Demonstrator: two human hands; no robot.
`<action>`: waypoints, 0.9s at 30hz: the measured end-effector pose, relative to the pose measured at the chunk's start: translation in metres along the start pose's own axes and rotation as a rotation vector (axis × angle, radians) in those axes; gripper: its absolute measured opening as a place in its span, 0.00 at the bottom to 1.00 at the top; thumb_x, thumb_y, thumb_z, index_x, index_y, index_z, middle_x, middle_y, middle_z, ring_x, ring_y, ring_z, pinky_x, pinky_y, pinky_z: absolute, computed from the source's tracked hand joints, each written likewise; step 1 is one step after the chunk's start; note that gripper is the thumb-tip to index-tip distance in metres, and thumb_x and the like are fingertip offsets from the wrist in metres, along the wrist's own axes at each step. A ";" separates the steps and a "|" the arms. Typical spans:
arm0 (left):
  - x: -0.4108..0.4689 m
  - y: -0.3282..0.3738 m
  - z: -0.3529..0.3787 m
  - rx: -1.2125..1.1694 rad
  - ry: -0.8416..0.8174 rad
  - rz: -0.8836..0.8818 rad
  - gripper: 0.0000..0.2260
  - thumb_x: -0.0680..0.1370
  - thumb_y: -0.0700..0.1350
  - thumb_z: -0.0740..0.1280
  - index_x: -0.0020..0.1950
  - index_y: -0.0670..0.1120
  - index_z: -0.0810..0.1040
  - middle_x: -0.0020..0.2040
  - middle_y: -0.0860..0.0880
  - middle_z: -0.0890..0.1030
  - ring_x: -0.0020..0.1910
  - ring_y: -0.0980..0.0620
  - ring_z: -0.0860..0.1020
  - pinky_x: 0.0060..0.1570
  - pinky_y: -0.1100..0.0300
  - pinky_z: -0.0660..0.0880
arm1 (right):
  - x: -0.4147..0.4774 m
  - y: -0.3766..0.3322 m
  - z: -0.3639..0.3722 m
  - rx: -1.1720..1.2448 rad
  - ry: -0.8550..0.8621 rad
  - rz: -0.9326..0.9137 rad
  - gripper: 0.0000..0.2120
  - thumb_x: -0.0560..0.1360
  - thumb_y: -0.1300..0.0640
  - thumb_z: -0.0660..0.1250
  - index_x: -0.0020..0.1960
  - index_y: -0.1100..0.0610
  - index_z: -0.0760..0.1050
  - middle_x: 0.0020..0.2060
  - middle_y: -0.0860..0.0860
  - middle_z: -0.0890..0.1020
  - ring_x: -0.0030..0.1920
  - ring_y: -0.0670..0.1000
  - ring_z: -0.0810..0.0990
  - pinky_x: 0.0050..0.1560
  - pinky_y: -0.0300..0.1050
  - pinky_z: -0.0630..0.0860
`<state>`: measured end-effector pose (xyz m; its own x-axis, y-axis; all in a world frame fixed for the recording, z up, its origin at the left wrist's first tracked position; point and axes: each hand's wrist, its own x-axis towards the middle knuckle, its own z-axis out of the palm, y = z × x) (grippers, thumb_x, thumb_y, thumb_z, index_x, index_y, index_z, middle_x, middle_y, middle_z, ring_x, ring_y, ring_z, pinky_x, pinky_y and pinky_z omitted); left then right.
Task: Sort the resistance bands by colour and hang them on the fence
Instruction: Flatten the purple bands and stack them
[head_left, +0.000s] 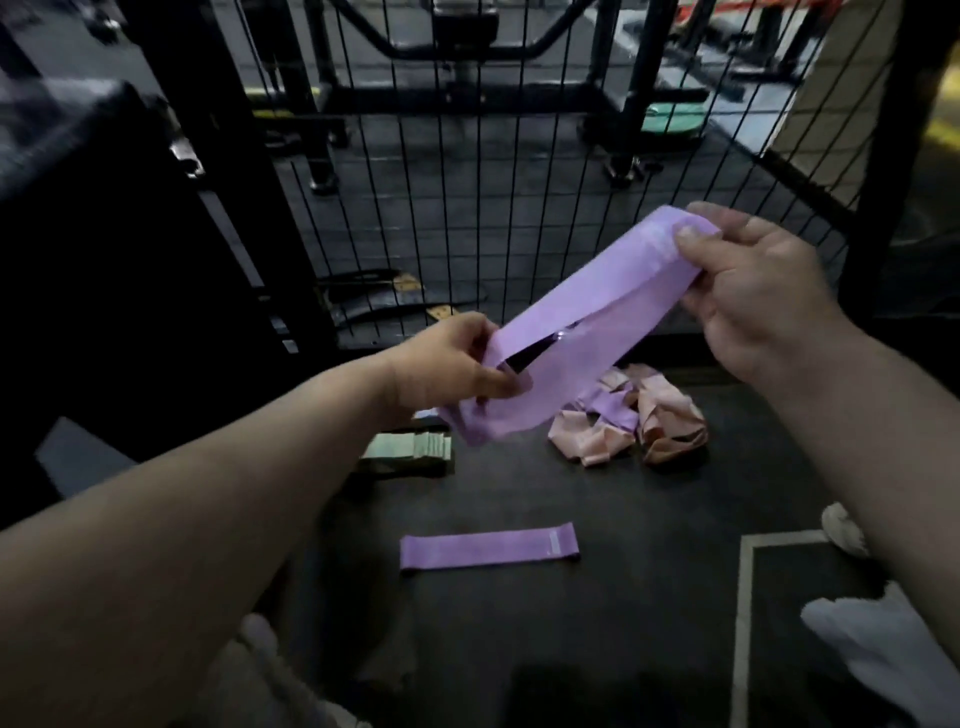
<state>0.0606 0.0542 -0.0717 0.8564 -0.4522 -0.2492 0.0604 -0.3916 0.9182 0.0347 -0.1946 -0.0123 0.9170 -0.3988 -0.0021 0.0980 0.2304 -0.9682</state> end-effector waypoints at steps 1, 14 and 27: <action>-0.012 0.006 -0.005 0.033 0.033 0.011 0.22 0.64 0.45 0.82 0.52 0.43 0.76 0.46 0.44 0.83 0.43 0.49 0.81 0.48 0.44 0.80 | -0.008 -0.005 -0.002 -0.050 -0.006 -0.047 0.08 0.78 0.66 0.66 0.54 0.56 0.77 0.50 0.54 0.83 0.47 0.49 0.84 0.47 0.47 0.82; -0.085 0.015 -0.029 0.224 0.090 0.137 0.07 0.76 0.41 0.73 0.52 0.45 0.80 0.51 0.39 0.83 0.46 0.47 0.81 0.55 0.47 0.78 | -0.069 -0.026 -0.010 -0.006 0.054 -0.004 0.09 0.78 0.68 0.65 0.55 0.58 0.77 0.47 0.53 0.83 0.45 0.50 0.83 0.43 0.45 0.82; -0.069 0.038 0.028 -0.306 0.041 0.307 0.11 0.80 0.42 0.67 0.60 0.39 0.79 0.55 0.43 0.84 0.53 0.52 0.82 0.54 0.65 0.76 | -0.111 -0.004 0.019 -0.372 -0.178 -0.116 0.09 0.75 0.65 0.71 0.54 0.59 0.80 0.45 0.51 0.86 0.45 0.44 0.84 0.48 0.38 0.80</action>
<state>-0.0107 0.0483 -0.0283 0.8778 -0.4756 0.0565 -0.0563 0.0148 0.9983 -0.0601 -0.1349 -0.0038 0.9638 -0.2359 0.1238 0.0882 -0.1561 -0.9838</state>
